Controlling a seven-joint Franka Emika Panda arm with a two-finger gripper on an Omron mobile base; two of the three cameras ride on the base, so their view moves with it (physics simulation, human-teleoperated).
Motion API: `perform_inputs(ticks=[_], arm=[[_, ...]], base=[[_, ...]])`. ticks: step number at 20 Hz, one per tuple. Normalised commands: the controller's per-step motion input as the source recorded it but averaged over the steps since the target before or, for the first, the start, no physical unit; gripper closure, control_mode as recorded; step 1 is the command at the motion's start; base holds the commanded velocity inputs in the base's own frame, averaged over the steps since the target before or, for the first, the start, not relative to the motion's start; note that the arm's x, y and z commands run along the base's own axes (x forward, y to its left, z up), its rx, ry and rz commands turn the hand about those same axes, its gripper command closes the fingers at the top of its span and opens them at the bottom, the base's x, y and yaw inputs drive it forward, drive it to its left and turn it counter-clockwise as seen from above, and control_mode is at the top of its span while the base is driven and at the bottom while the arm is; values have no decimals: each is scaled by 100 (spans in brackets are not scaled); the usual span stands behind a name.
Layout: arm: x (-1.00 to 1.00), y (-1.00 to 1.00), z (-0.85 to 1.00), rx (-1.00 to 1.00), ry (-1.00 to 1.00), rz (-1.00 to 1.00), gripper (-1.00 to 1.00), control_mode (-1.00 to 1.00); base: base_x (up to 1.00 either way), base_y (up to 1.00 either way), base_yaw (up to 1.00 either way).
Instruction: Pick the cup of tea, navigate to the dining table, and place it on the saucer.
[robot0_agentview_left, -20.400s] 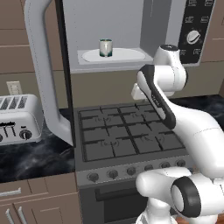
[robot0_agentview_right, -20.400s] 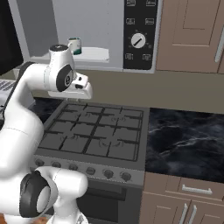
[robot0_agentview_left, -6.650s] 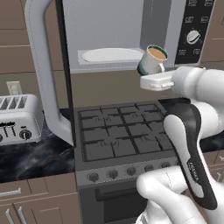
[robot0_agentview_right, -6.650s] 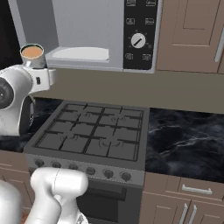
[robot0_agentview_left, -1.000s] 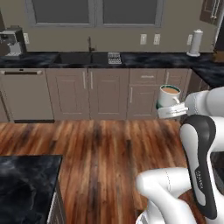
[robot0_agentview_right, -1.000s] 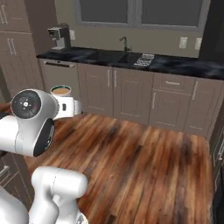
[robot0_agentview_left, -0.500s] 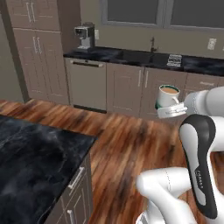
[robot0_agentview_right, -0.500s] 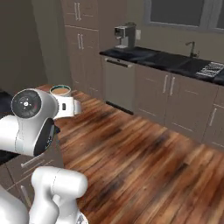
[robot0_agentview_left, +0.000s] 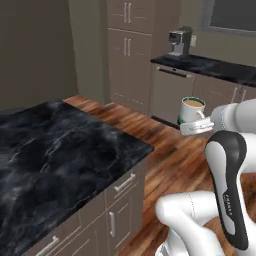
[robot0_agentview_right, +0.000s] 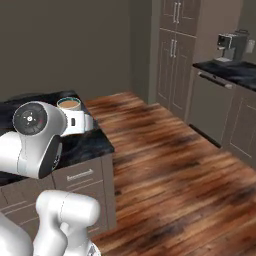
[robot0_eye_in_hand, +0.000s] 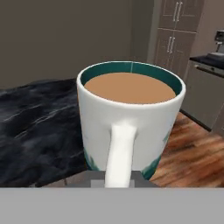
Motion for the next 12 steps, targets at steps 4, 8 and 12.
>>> perform_inputs(ticks=[4,8,12], arm=[[0,0,0,0,0,0,100,100],[0,0,0,0,0,0,100,100],[0,0,0,0,0,0,100,100]], base=[[0,-16,64],[0,-23,62],[29,-93,29]])
